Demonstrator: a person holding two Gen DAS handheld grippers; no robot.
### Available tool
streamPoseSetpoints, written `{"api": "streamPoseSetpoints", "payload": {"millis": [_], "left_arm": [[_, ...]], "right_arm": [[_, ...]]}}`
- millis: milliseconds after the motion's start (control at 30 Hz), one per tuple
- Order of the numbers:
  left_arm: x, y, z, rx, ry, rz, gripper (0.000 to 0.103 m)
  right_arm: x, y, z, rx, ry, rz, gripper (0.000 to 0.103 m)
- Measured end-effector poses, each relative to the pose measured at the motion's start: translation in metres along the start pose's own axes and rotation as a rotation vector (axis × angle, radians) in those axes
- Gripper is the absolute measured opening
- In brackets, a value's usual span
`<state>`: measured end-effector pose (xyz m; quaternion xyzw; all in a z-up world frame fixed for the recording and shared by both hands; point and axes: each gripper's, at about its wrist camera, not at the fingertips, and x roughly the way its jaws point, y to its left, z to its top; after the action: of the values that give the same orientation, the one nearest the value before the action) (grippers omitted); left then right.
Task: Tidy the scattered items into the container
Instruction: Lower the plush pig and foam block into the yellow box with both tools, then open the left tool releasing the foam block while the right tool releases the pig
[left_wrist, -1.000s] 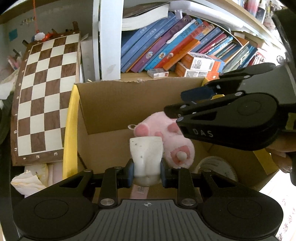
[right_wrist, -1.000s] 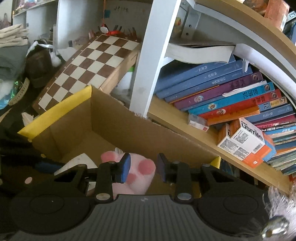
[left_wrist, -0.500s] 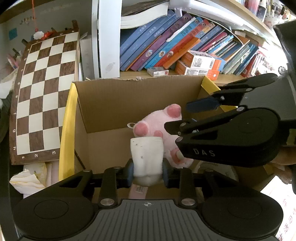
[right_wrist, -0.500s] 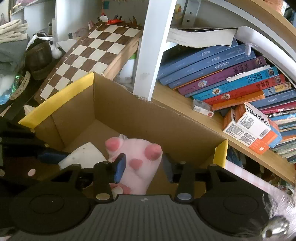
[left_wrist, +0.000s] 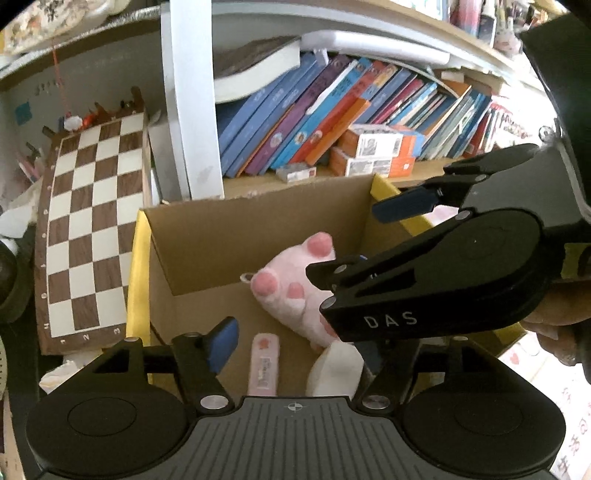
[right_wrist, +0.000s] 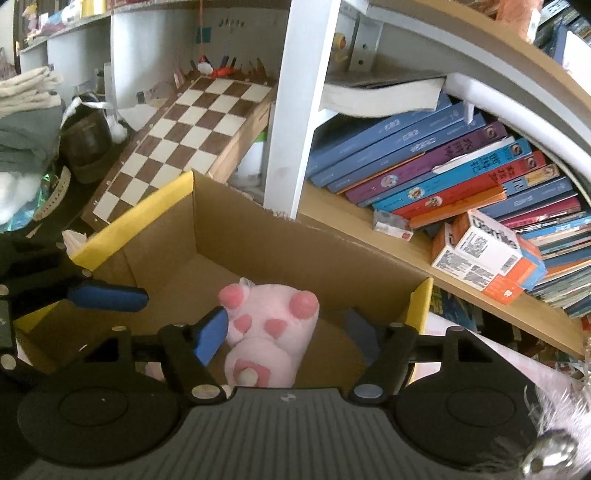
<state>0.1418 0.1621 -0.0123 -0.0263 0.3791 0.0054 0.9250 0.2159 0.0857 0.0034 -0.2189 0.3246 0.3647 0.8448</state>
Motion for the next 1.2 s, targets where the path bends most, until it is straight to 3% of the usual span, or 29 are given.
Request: {"api": "streamPoseSetpoints", "payload": {"millis": [1200], "left_arm": [[-0.094,-0.02,-0.041,-0.021,-0.117,0.006,0.077]], "right_arm": [[-0.092,0.008,-0.051,0.123,-0.024,-0.031,0.08]]}}
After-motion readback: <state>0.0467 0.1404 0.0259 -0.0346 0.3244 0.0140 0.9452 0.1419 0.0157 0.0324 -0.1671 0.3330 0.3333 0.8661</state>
